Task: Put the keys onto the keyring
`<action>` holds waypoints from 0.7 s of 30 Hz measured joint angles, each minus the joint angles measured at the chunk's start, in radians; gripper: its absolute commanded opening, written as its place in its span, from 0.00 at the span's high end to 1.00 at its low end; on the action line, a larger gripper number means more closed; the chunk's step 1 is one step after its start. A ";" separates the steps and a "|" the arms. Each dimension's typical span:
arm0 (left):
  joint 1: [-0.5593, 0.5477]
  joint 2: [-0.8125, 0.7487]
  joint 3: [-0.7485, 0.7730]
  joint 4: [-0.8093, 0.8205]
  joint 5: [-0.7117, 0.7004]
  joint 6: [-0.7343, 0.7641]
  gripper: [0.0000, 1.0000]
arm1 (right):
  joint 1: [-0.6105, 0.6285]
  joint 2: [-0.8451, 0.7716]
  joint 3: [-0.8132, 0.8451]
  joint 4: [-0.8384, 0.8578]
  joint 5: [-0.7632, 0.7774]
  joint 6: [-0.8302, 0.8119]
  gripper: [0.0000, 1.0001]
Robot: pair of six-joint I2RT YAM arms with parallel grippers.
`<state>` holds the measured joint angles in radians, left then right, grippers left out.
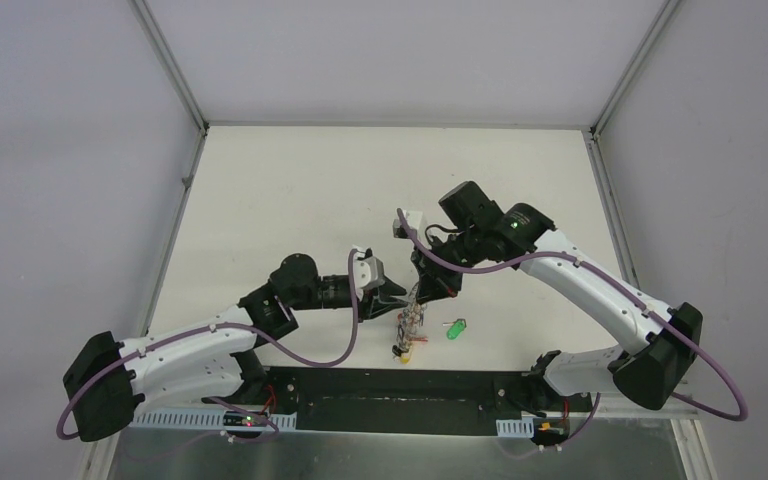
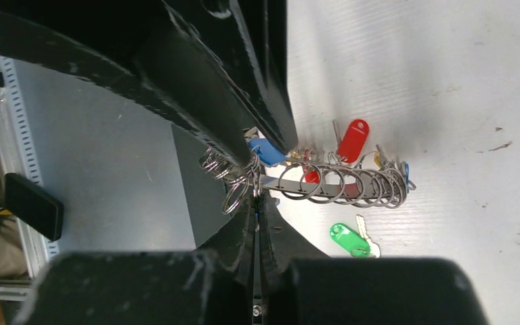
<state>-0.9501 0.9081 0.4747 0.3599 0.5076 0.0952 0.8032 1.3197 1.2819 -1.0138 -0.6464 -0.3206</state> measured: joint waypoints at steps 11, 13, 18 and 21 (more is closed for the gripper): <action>0.000 0.035 -0.001 0.087 0.050 -0.006 0.85 | 0.000 0.000 0.004 -0.022 -0.051 -0.019 1.00; 0.000 0.037 -0.001 0.098 0.055 -0.008 0.86 | 0.000 0.000 0.004 -0.023 -0.051 -0.025 1.00; 0.000 0.054 -0.001 0.113 0.071 -0.013 0.89 | 0.000 0.000 0.004 -0.035 -0.051 -0.034 1.00; 0.000 0.054 -0.001 0.112 0.071 -0.019 0.89 | 0.000 0.000 0.004 -0.037 -0.051 -0.039 1.00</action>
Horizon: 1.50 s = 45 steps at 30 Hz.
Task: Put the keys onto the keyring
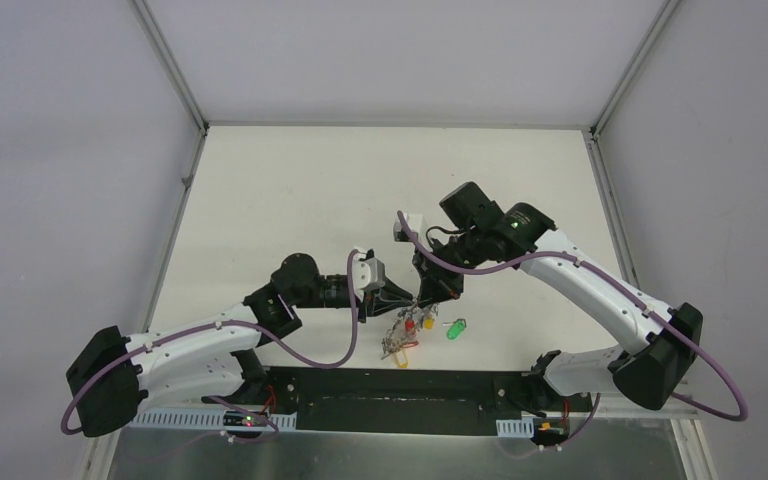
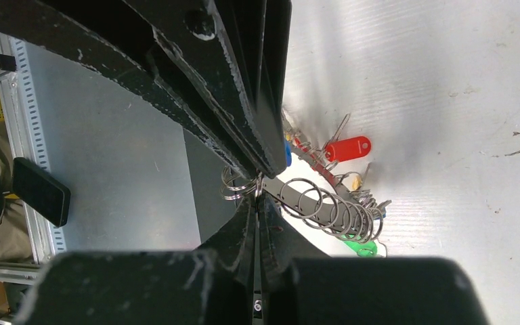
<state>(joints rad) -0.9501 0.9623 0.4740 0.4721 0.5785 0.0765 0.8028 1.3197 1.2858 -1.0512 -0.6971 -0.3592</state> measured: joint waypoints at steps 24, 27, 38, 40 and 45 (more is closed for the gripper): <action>0.000 -0.099 0.000 -0.035 -0.108 -0.063 0.63 | 0.001 -0.007 -0.021 0.055 -0.027 0.000 1.00; 0.000 -0.112 0.000 -0.034 -0.108 -0.063 0.61 | 0.001 -0.007 -0.024 0.066 -0.021 0.018 1.00; 0.000 -0.151 0.005 -0.082 -0.135 -0.096 0.52 | 0.001 -0.007 -0.025 0.159 0.048 0.242 1.00; 0.000 -0.170 0.014 -0.122 -0.172 -0.111 0.51 | 0.001 -0.007 -0.029 0.184 0.092 0.319 1.00; 0.000 -0.227 0.033 -0.218 -0.281 -0.128 0.51 | 0.004 -0.004 -0.029 0.192 0.220 0.460 1.00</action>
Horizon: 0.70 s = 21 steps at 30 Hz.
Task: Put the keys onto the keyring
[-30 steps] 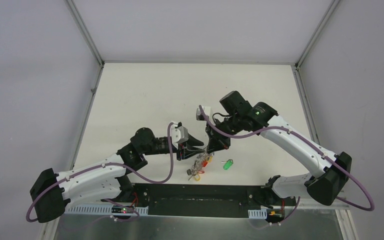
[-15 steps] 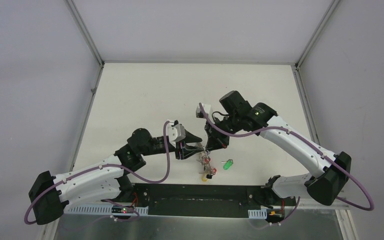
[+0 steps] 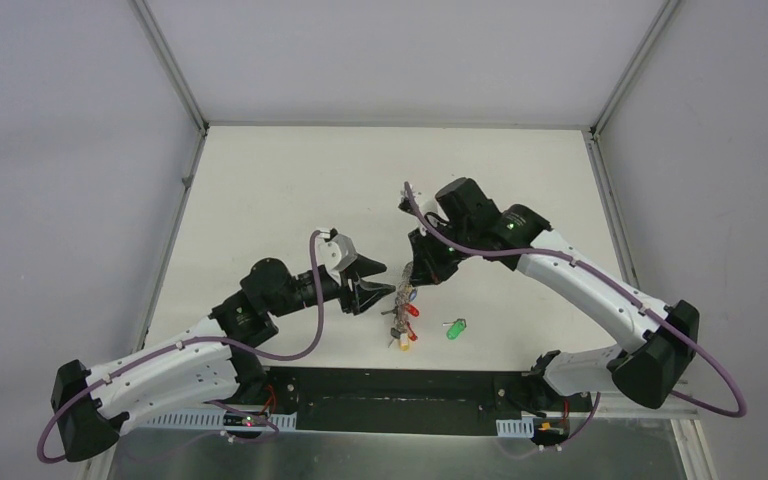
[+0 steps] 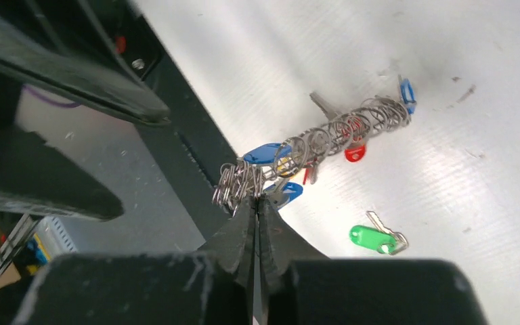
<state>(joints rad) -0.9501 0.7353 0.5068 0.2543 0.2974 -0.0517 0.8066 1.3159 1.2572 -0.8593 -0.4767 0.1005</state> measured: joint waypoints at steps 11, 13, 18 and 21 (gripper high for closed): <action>0.000 -0.063 0.000 -0.109 -0.146 -0.026 0.51 | 0.095 0.222 0.153 -0.095 0.237 -0.037 1.00; 0.000 -0.074 -0.006 -0.114 -0.164 -0.031 0.51 | 0.104 0.271 0.153 -0.096 0.233 -0.041 1.00; 0.000 -0.107 -0.043 -0.124 -0.193 -0.040 0.51 | 0.124 0.336 0.169 -0.018 0.174 -0.038 1.00; 0.000 -0.127 -0.055 -0.143 -0.208 -0.043 0.51 | 0.129 0.366 0.190 0.005 0.153 -0.038 1.00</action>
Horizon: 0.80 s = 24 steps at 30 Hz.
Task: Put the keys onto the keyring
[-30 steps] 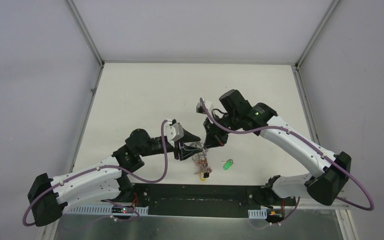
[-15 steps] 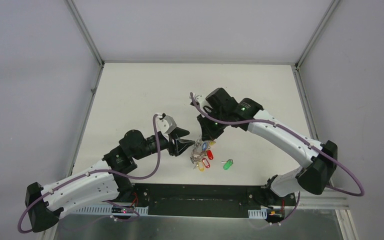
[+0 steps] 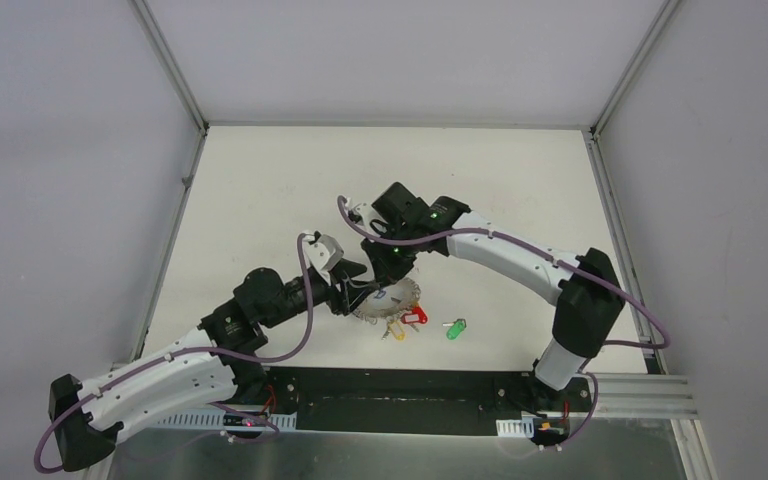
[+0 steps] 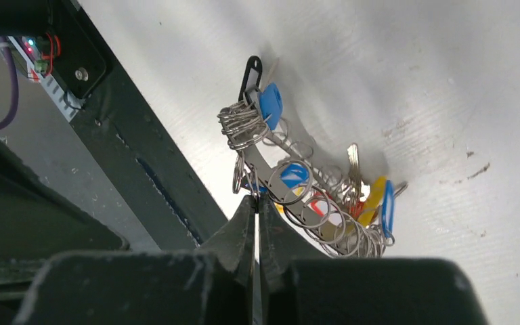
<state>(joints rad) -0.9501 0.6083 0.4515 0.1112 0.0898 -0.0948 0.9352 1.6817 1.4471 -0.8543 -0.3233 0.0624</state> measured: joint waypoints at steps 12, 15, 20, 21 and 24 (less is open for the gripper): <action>0.000 -0.042 -0.025 -0.085 -0.036 0.000 0.53 | 0.000 0.109 0.064 0.059 -0.101 0.008 1.00; 0.000 -0.060 -0.025 -0.117 -0.055 0.011 0.53 | 0.000 0.080 0.026 0.087 -0.129 -0.014 1.00; 0.000 -0.074 -0.025 -0.153 -0.064 0.052 0.54 | 0.000 -0.050 -0.098 0.111 -0.165 -0.096 1.00; 0.000 -0.072 -0.025 -0.155 -0.065 0.057 0.54 | 0.000 -0.084 -0.119 0.113 -0.172 -0.116 1.00; 0.000 -0.054 -0.025 -0.156 -0.064 0.073 0.53 | 0.000 -0.152 -0.150 0.121 -0.192 -0.166 1.00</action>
<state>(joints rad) -0.9501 0.5541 0.4267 -0.0448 0.0254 -0.0216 0.9356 1.5299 1.2972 -0.7338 -0.5148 -0.1032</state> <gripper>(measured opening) 0.463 0.007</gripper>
